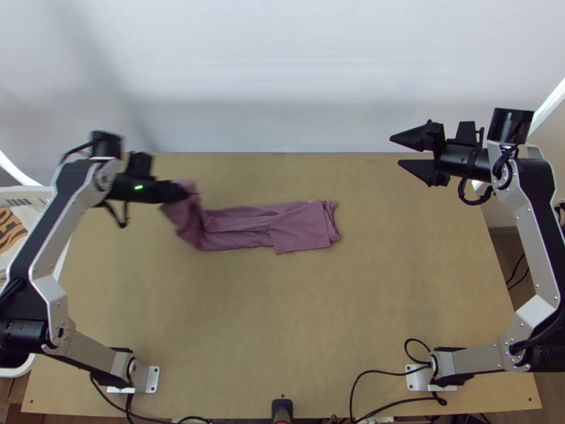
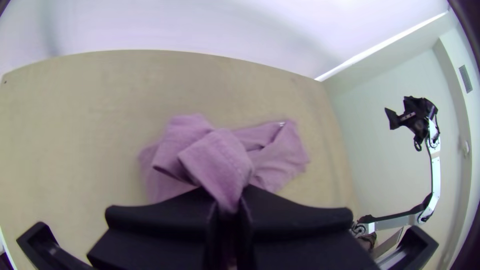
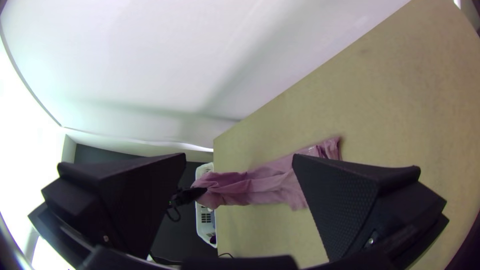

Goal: Fold the t-shirt

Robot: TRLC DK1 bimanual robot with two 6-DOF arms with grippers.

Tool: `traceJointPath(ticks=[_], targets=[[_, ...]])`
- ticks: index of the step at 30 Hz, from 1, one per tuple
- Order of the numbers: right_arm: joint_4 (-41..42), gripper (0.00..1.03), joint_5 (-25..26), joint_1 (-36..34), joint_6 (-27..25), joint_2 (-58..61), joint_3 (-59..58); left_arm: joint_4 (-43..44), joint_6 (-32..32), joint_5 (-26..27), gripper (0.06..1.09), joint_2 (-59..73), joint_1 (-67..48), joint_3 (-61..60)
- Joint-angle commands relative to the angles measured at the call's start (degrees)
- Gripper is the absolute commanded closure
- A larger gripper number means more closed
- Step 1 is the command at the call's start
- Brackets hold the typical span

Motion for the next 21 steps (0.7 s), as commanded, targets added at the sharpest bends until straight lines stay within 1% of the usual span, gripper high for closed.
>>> traceJointPath(ticks=[1,8,16,21], targets=[[0.4,0.04,-0.66,-0.55,-0.32,-1.98,-1.61,-0.55,-6.41,0.44,1.05,2.84,-5.85,4.79],[0.4,0.04,-0.66,-1.52,-0.68,-2.69,-2.93,-0.28,-11.25,-1.23,1.05,11.28,-14.64,14.02],[0.4,0.04,-0.48,-1.96,-1.38,-4.8,-5.74,-0.28,-16.08,-1.94,1.05,22.88,-20.53,23.95],[-0.4,0.04,1.63,-1.34,-3.84,-5.5,-7.23,-0.28,-18.1,-1.94,1.05,28.94,-24.22,29.92]])
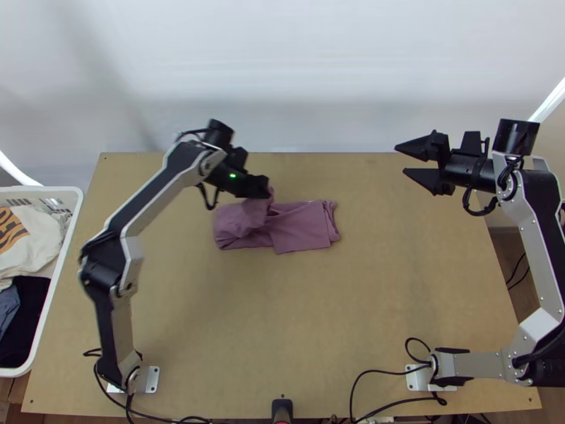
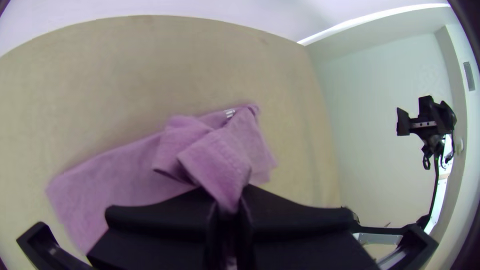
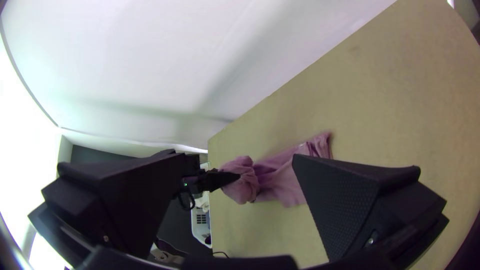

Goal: Fold the t-shirt

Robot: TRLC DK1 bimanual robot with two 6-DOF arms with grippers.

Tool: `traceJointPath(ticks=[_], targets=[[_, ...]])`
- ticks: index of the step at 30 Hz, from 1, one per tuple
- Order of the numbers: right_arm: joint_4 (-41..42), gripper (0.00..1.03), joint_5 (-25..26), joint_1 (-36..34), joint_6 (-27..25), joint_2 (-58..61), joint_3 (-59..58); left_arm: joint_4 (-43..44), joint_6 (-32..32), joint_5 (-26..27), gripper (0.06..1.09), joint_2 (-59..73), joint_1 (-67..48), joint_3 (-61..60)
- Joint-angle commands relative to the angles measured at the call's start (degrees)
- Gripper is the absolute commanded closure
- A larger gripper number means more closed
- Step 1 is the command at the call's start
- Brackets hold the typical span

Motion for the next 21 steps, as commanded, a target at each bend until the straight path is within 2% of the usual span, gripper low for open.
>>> traceJointPath(ticks=[1,5,6,7,8,9,10,16,21], targets=[[-0.48,0.04,1.68,0.36,-2.29,-1.76,-2.3,-0.28,-2.63,-0.01,1.05,4.1,-2.65,5.15],[-0.92,0.04,4.22,1.59,-4.14,-2.82,-3.97,-0.37,-3.77,-0.37,1.04,9.37,-4.85,10.95],[-1.1,0.04,4.93,2.03,-4.58,-3.08,-4.4,-0.28,-3.86,-0.37,0.97,10.6,-5.55,12.7],[-1.28,0.04,5.45,2.21,-5.02,-3.35,-4.84,-0.28,-3.86,-0.1,0.74,11.66,-5.99,14.2],[-1.36,0.04,6.16,2.65,-5.46,-3.52,-5.28,0.42,-3.77,0.87,0.36,12.18,-6.78,15.08],[-1.54,0.04,6.86,3.18,-6.07,-3.7,-5.9,2.18,-3.69,1.57,0.06,12.18,-7.31,15.08],[-1.63,0.04,7.65,3.7,-6.51,-3.79,-6.51,4.11,-3.51,1.83,0.1,12.1,-7.92,15.08],[-1.28,0.04,11.26,7.75,-9.32,-2.38,-10.29,10.09,-4.83,3.24,0.1,9.72,-8.89,15.78],[1.01,0.04,12.22,12.23,-10.11,2.02,-11.08,9.73,-5.8,3.24,0.1,6.91,-6.16,15.87]])
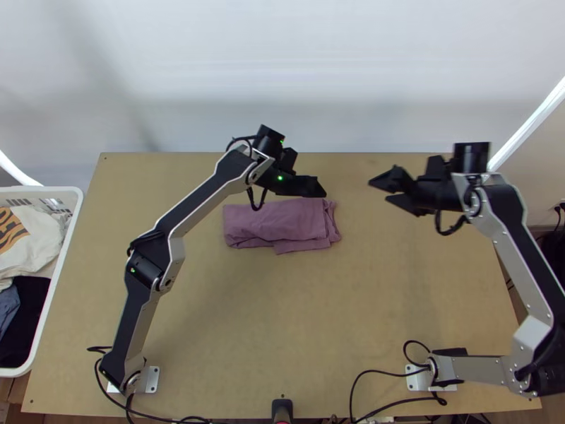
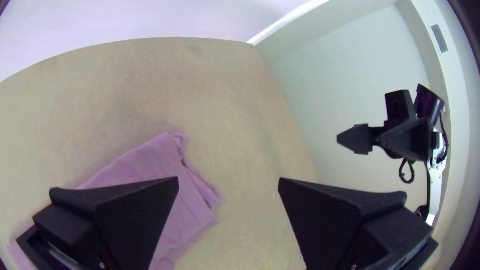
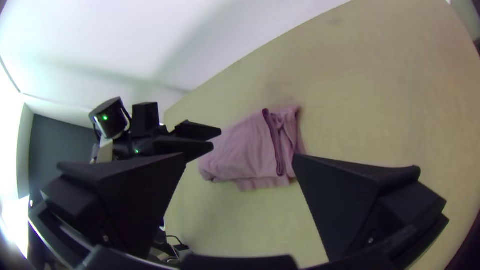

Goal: Fold the t-shirt

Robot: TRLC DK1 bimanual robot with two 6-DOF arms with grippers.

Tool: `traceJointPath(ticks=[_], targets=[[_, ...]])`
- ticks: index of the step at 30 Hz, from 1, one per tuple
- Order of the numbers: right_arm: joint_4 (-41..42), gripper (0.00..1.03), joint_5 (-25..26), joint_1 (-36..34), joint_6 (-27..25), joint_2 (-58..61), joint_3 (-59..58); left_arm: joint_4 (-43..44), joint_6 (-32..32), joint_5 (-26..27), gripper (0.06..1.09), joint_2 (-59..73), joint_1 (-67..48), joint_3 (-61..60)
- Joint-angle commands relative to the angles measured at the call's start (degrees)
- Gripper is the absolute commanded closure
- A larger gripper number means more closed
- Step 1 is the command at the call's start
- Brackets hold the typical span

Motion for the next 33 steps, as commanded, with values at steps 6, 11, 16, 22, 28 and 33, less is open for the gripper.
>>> traceJointPath(ticks=[6,11,16,22,28,33], targets=[[4.35,0.04,0.29,6.18,-2.87,11.11,-0.55,-5.59,-0.26,0.99,0.1,-9.01,9.19,0.83],[6.11,0.04,0.2,8.46,-4.62,17.79,0.16,-8.85,1.32,0.46,0.1,-15.51,14.47,-1.02],[8.13,0.04,0.11,8.81,-6.21,23.85,1.04,-10.43,2.47,0.37,0.1,-20.43,18.51,-3.83],[10.15,0.04,-0.24,9.16,-7.52,28.16,1.83,-12.01,3.43,-0.94,0.1,-23.95,20.88,-6.64],[11.03,0.04,-0.5,9.69,-8.05,32.11,3.76,-12.01,3.52,-2.0,0.1,-26.24,22.38,-8.58],[11.99,0.04,-0.68,11.54,-7.96,34.22,5.08,-12.54,3.52,-2.44,0.1,-27.64,23.26,-8.84]])
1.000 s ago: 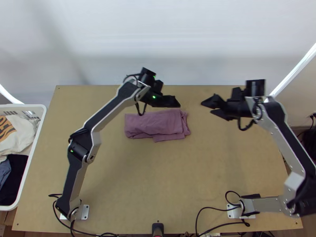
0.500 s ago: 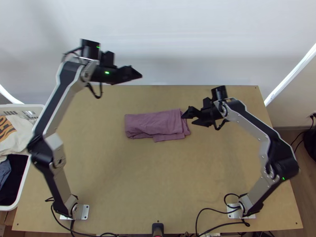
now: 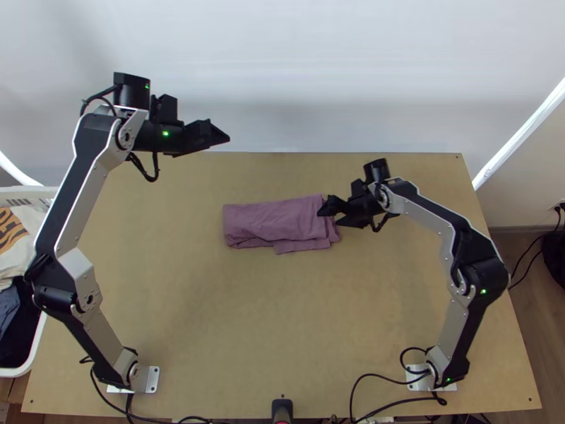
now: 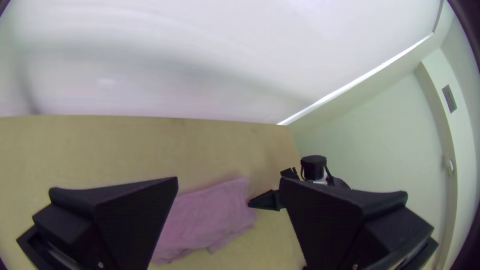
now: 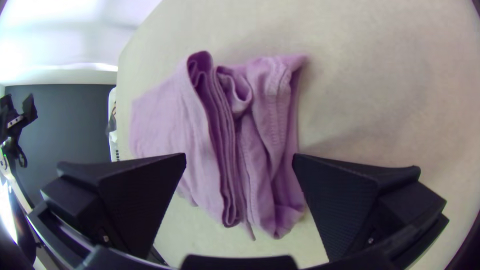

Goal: Fold the t-shirt

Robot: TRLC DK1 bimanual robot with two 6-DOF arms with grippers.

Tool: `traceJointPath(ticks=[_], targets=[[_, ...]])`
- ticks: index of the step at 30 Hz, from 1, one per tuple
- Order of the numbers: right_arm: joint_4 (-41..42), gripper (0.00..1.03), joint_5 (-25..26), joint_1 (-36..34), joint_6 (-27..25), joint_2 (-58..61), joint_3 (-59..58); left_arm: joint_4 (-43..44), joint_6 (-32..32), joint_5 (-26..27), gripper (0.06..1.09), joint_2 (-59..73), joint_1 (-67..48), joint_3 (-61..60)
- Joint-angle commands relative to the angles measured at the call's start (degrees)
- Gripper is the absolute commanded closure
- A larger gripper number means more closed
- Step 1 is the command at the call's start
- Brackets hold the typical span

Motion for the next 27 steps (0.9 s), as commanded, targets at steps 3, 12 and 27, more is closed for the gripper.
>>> traceJointPath(ticks=[3,12,27], targets=[[0.69,0.04,-0.42,2.71,-0.27,2.88,2.68,-1.02,0.75,-0.23,0.1,-4.0,1.14,-0.8],[1.05,0.87,-0.15,3.94,2.19,4.47,6.46,-1.55,0.92,-0.32,0.1,-5.49,2.72,-2.29],[5.88,1.0,5.03,-6.87,4.57,10.09,15.6,-1.64,1.89,-0.32,0.1,-6.1,3.25,-3.7]])
